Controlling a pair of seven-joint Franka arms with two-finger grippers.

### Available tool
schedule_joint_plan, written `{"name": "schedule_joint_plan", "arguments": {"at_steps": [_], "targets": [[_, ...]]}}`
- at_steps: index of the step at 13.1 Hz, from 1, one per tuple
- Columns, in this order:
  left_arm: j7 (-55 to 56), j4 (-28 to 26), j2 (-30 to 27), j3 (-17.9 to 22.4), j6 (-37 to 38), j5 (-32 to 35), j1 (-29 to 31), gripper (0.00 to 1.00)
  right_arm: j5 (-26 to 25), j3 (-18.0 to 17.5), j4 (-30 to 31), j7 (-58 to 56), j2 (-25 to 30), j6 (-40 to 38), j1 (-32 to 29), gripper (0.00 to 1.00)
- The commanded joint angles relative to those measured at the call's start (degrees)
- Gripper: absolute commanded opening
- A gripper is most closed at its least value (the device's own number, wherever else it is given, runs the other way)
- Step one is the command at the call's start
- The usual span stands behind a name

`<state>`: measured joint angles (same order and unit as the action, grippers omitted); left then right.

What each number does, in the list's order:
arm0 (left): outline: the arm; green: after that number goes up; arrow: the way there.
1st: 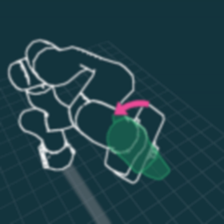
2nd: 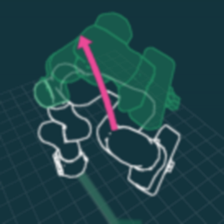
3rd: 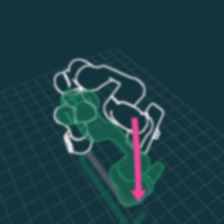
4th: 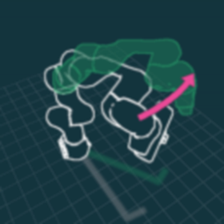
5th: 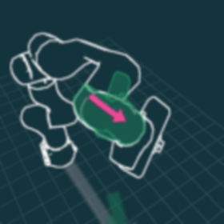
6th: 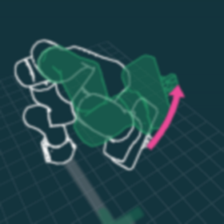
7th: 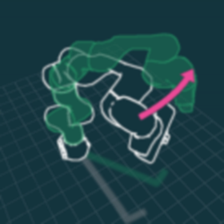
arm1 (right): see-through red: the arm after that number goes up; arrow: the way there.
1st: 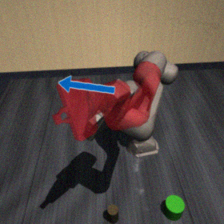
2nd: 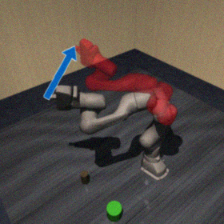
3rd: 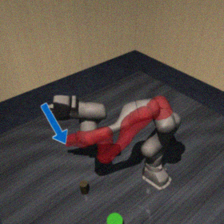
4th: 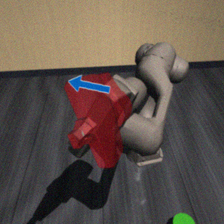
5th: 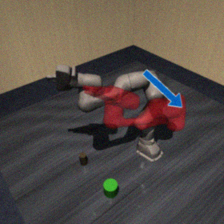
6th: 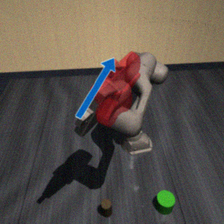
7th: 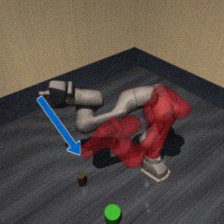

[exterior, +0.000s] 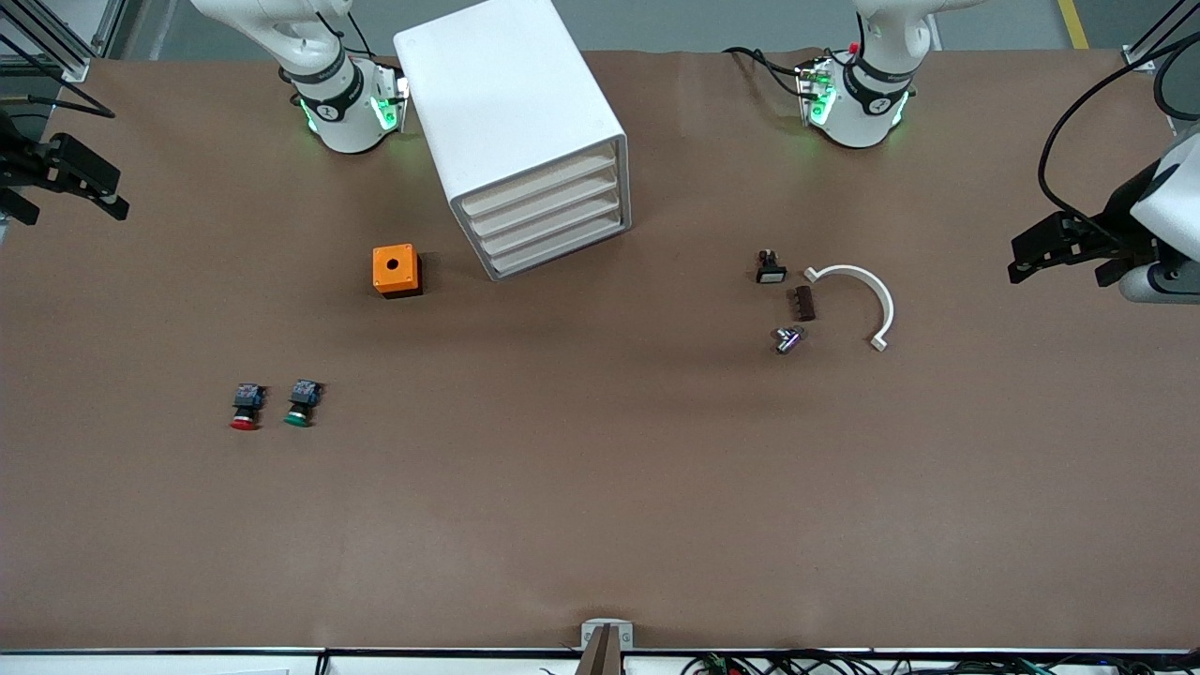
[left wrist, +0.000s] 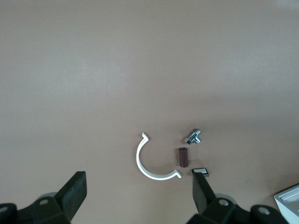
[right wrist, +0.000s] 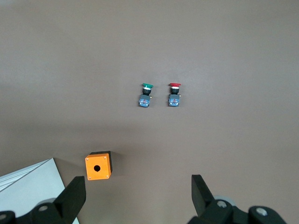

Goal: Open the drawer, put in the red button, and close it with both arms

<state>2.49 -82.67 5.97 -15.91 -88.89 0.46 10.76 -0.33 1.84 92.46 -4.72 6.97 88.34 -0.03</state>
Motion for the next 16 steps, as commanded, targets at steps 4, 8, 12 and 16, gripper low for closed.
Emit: {"name": "schedule_joint_plan", "arguments": {"at_steps": [4, 8, 12, 16], "targets": [[3.2, 0.3, 5.0, -0.3, 3.4, -0.9, -0.5, 1.0, -0.7, 0.0, 0.4, 0.3, 0.8, -0.3, -0.8, 1.0], [19.9, 0.4, 11.2, -1.1, 3.3, -0.8, -5.3, 1.0, -0.4, -0.1, 0.4, 0.4, 0.8, 0.3, -0.8, 1.0], [36.7, 0.6, 15.8, -1.2, 3.1, -1.0, -10.8, 1.0, -0.1, -0.1, 0.4, 0.4, 0.6, 0.3, -0.8, 1.0], [49.1, 0.7, 19.1, -1.2, 3.2, -7.8, -13.2, 1.0, 0.1, 0.1, -0.6, 0.3, 0.0, 0.3, -1.1, 1.0]]}}
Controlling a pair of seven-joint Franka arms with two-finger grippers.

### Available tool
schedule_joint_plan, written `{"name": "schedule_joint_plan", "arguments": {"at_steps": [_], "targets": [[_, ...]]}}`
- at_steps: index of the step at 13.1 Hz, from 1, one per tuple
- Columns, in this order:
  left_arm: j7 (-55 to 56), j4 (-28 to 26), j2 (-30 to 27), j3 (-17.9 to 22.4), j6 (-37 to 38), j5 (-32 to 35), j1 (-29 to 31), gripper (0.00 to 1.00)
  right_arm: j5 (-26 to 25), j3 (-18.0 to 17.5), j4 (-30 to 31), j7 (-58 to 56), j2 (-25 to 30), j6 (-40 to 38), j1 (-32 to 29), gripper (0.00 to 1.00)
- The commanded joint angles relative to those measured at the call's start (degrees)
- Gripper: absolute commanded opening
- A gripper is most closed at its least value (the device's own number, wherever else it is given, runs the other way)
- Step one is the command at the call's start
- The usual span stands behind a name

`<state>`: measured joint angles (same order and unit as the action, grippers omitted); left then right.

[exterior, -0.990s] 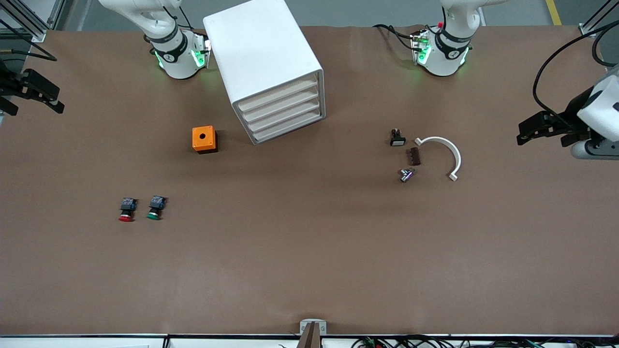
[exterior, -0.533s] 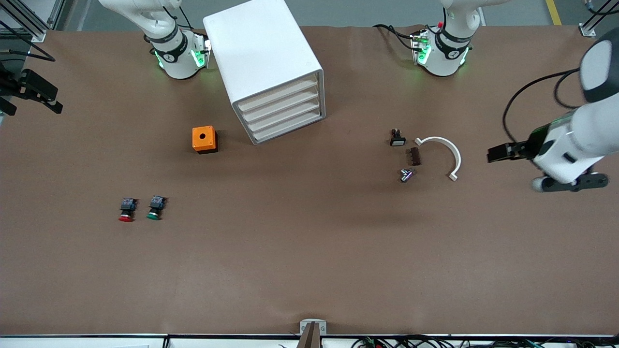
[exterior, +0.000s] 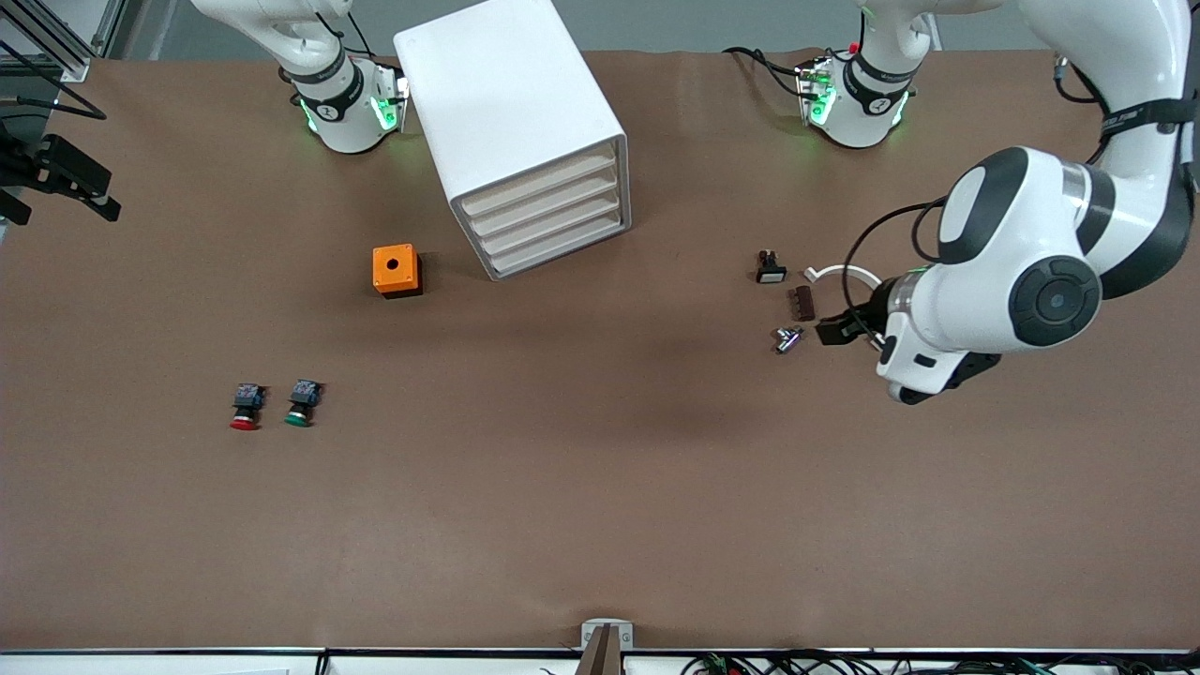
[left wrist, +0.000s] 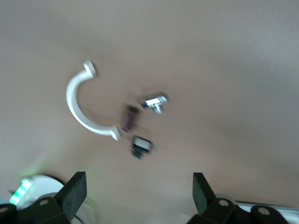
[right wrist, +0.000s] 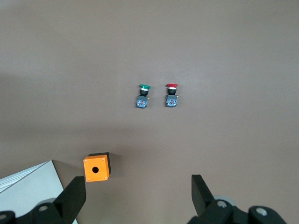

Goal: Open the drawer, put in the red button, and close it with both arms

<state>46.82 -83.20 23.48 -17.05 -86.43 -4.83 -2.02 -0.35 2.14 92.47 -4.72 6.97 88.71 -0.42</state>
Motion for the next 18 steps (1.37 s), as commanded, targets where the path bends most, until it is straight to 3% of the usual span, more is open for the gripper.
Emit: {"name": "schedule_joint_plan", "arguments": {"at_steps": [1, 7, 11, 14, 18], "targets": [[7.7, 1.3, 1.8, -0.2, 0.7, -3.0, -1.4, 1.0, -0.7, -0.2, -0.7, 0.2, -0.2, -0.1, -0.7, 1.0], [30.5, 2.2, 9.8, -0.1, 0.8, -21.3, -4.5, 1.0, -0.7, -0.3, -0.8, 0.4, -5.5, 0.0, -2.1, 1.0], [47.3, 3.7, 14.4, -0.1, 0.9, -25.7, -9.3, 1.0, -0.7, -0.2, -1.2, 0.2, -12.1, 5.1, -3.4, 1.0], [60.1, 3.7, 17.5, -0.1, 1.4, -31.1, -11.3, 1.0, 0.1, -0.3, -0.2, 0.1, -13.0, 7.4, -5.7, 1.0], [70.8, 3.7, 21.7, -0.1, 2.6, -35.9, -13.2, 1.0, -0.4, -0.2, 10.9, 0.0, -14.4, 21.6, -6.7, 1.0]]}}
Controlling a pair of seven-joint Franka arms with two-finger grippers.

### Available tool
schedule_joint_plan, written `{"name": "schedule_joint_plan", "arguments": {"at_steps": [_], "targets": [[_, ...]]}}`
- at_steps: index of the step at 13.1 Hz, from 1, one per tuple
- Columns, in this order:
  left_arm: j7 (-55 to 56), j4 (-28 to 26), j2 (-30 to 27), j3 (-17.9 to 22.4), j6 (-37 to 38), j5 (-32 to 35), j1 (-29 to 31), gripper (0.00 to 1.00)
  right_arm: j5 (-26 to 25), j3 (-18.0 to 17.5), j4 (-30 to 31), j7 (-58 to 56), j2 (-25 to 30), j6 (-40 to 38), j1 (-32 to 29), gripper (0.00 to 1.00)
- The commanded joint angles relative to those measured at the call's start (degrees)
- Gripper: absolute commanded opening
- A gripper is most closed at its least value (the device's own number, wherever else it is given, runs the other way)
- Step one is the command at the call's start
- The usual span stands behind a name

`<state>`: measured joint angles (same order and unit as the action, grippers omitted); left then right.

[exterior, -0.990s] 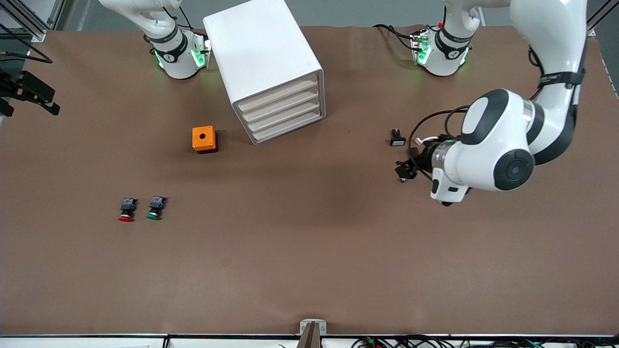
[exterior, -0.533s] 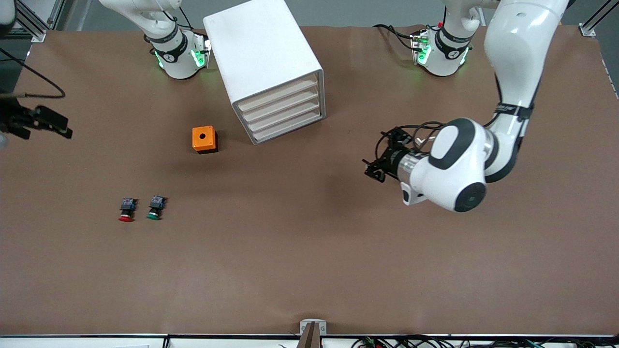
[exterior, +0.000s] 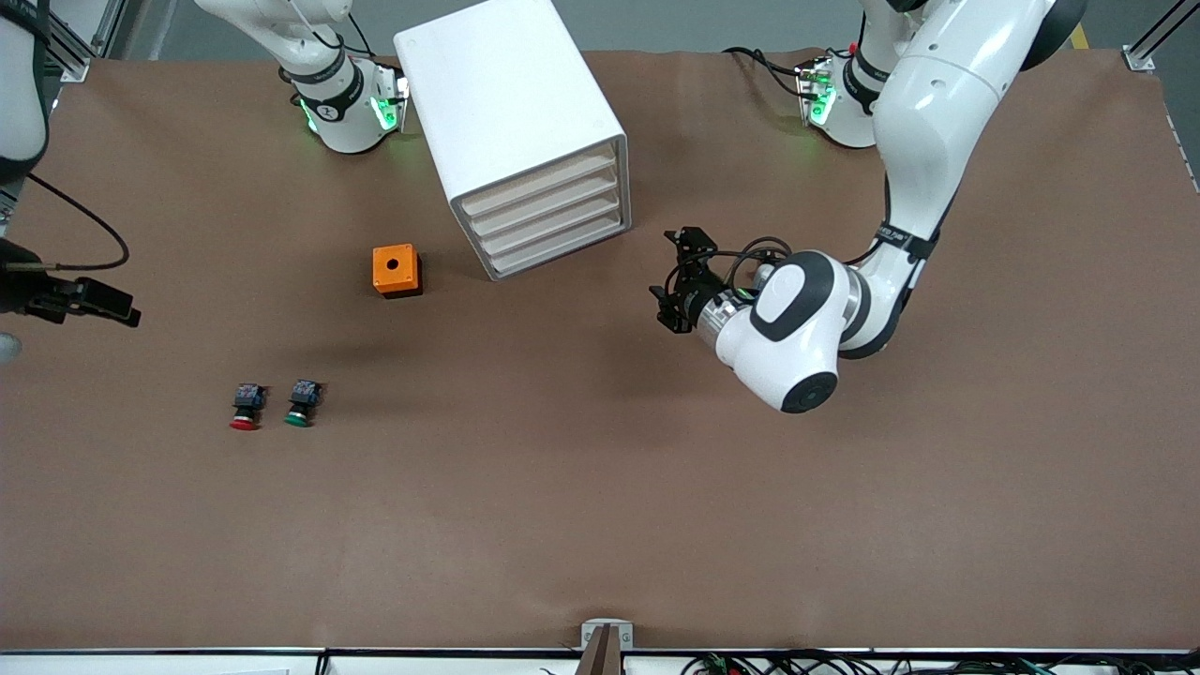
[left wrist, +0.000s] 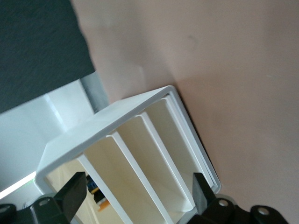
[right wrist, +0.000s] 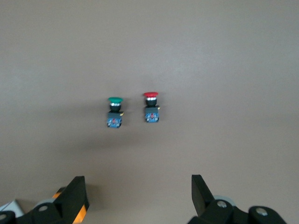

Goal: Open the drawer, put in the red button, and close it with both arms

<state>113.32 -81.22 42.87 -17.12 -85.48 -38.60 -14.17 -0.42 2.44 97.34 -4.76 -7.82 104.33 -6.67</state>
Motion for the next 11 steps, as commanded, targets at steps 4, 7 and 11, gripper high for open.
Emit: {"name": "schedule_joint_plan", "arguments": {"at_steps": [4, 7, 11], "targets": [[8.8, 1.6, 6.2, 0.1, 2.7, -5.8, -2.9, 1.0, -0.6, -0.5, 17.7, -0.8, 0.2, 21.7, -0.6, 1.0], [11.7, 1.6, 8.9, 0.1, 4.1, -9.5, -3.5, 1.0, -0.6, -0.5, 25.7, -0.8, -3.1, 35.2, -1.7, 1.0], [12.3, 1.6, 9.9, 0.1, 4.2, -13.1, -6.6, 0.77, -0.6, -0.5, 26.0, -0.8, -9.8, 43.0, -1.9, 1.0]]}}
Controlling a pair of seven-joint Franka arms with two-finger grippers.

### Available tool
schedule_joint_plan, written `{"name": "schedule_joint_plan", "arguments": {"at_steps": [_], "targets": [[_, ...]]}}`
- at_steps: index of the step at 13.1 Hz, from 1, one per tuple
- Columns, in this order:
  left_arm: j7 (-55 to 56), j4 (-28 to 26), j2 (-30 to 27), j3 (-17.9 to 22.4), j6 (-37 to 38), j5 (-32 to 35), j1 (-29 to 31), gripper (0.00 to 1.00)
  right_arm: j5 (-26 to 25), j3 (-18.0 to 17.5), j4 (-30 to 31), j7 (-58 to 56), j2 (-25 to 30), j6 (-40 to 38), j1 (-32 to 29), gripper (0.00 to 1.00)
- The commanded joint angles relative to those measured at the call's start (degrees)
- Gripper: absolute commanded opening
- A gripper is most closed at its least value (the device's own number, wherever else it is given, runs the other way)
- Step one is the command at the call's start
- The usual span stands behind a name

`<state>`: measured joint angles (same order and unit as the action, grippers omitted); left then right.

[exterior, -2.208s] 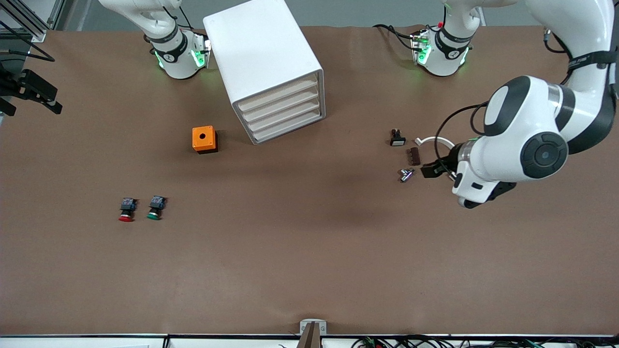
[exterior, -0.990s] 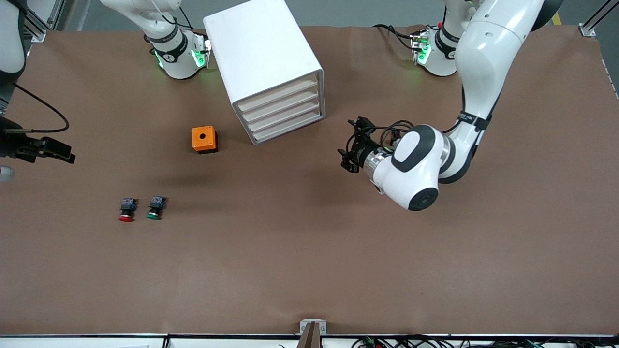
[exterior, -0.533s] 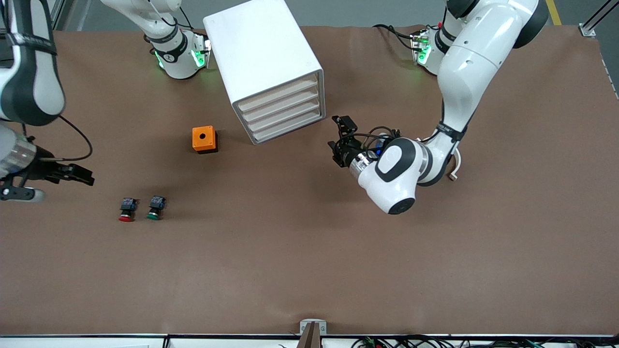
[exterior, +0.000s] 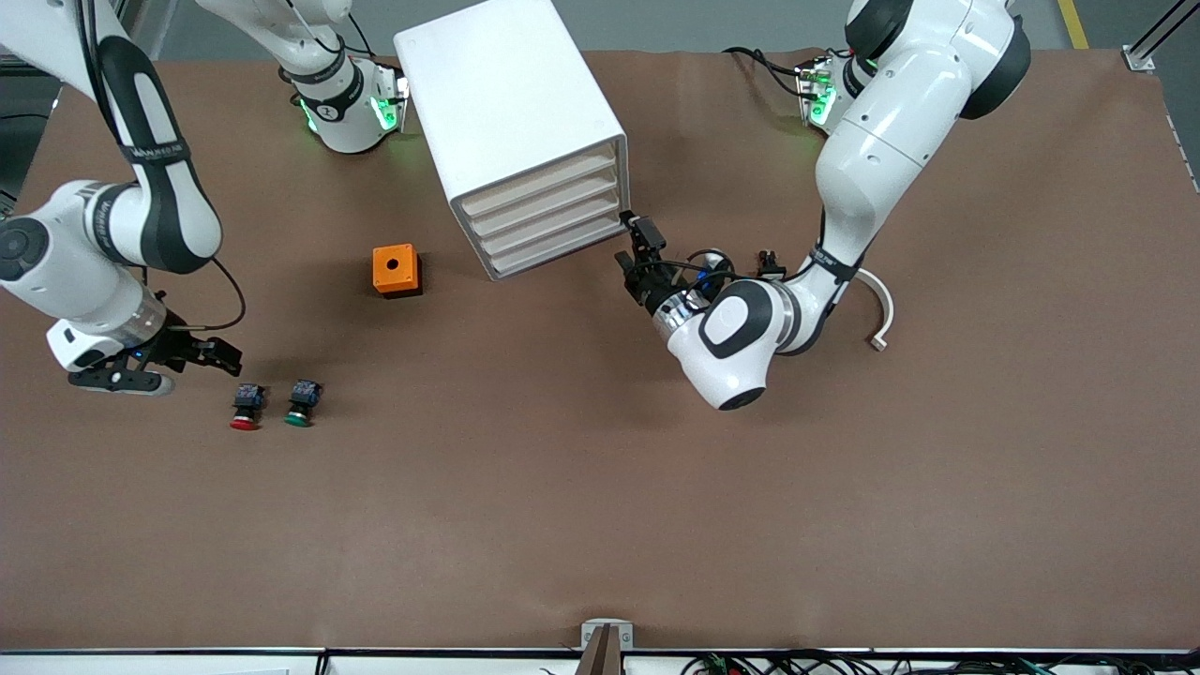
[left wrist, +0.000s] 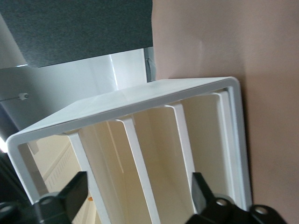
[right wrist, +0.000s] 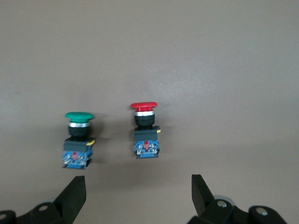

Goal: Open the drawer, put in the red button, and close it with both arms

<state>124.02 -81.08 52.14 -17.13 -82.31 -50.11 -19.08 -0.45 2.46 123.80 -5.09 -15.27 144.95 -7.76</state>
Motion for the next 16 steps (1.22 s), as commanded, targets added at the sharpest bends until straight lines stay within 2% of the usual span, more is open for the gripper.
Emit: {"name": "schedule_joint_plan", "arguments": {"at_steps": [1, 4, 10, 11, 16], "targets": [[1.5, 1.5, 0.6, 0.1, 1.0, -2.5, -2.4, 0.71, -0.6, -0.5, -0.8, -0.5, -3.9, 3.7, -0.8, 1.0], [1.6, 1.4, 0.7, 0.3, 1.0, -5.5, -3.7, 0.71, -0.6, -0.6, -1.6, -0.7, -7.5, 7.4, -0.7, 1.0], [1.9, 0.7, 1.5, 0.4, 1.0, -5.6, -7.7, 0.71, -0.5, -0.6, -3.4, -0.5, -11.4, 8.6, -0.9, 1.0], [1.9, 0.6, 1.7, 0.4, 1.0, -5.5, -8.2, 0.68, -0.5, -0.6, -3.5, -0.5, -11.8, 8.9, -0.9, 1.0], [2.0, -1.0, 1.9, 0.5, 1.0, -5.4, -9.2, 0.38, -0.3, -0.6, -4.0, -0.5, -13.9, 10.1, -1.1, 1.0]]}}
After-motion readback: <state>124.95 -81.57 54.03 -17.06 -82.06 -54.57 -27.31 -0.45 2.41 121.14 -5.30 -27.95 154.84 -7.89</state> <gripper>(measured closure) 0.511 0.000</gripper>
